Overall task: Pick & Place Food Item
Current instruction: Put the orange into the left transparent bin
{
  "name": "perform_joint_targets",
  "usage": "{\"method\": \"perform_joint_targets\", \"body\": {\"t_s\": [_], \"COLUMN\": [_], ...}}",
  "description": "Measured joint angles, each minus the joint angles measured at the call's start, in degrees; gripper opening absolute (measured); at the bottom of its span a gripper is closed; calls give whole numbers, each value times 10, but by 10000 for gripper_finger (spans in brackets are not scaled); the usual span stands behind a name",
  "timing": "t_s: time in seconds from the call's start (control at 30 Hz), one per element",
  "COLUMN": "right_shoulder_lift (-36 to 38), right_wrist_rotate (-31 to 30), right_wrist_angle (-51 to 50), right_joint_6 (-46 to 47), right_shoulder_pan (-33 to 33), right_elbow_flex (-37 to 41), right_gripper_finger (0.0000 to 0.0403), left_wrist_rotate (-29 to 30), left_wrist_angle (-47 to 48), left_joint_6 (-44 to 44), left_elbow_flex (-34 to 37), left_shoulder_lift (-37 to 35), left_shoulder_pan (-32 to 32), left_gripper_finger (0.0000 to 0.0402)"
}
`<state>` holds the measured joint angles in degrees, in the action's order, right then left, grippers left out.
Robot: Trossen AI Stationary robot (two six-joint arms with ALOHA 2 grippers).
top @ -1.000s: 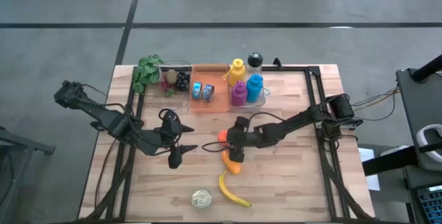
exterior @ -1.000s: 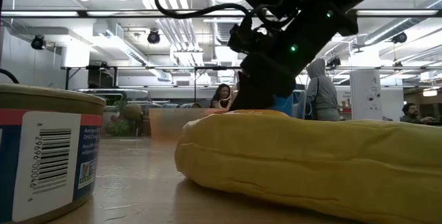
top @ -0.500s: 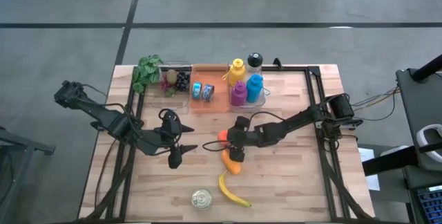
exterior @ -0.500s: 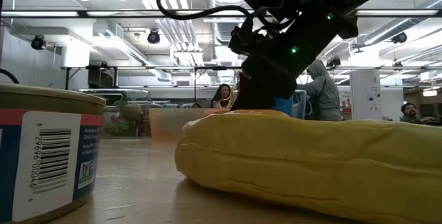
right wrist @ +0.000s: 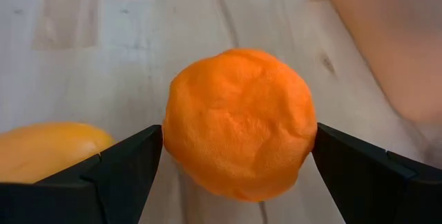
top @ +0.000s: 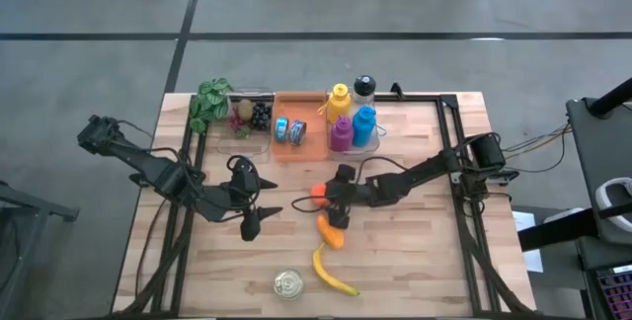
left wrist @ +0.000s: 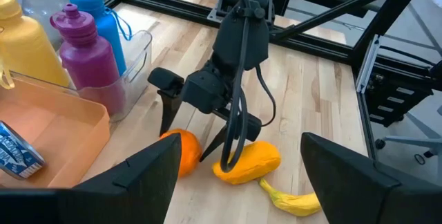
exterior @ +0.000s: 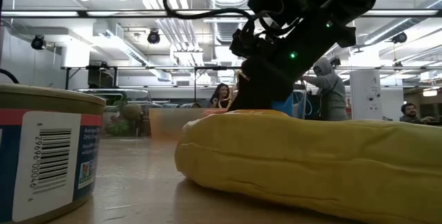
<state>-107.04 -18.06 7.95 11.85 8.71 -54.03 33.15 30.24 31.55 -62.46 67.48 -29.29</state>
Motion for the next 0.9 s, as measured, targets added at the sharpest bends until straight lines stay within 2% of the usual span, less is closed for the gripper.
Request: {"method": "perform_joint_targets", "body": {"t_s": [0.5,0.7,0.9], "right_shoulder_lift": [-1,-57,-97], "right_wrist_rotate": [16,36,42], "right_wrist_angle": [35,102,112], "right_joint_6": [-35,-41,-43], "right_shoulder_pan": [-13,-14,-14], "right_elbow_flex": [9,1,-33], "right_gripper_finger": [359,359,359], "left_wrist_rotate": [0,0,0], "left_wrist_angle": [0,1,10], "left_joint_6": [0,0,0], "left_elbow_flex": [0,0,0], "left_shoulder_lift": [0,0,0], "left_shoulder_pan": [0,0,0], "left_gripper_finger": [306,300,301]}}
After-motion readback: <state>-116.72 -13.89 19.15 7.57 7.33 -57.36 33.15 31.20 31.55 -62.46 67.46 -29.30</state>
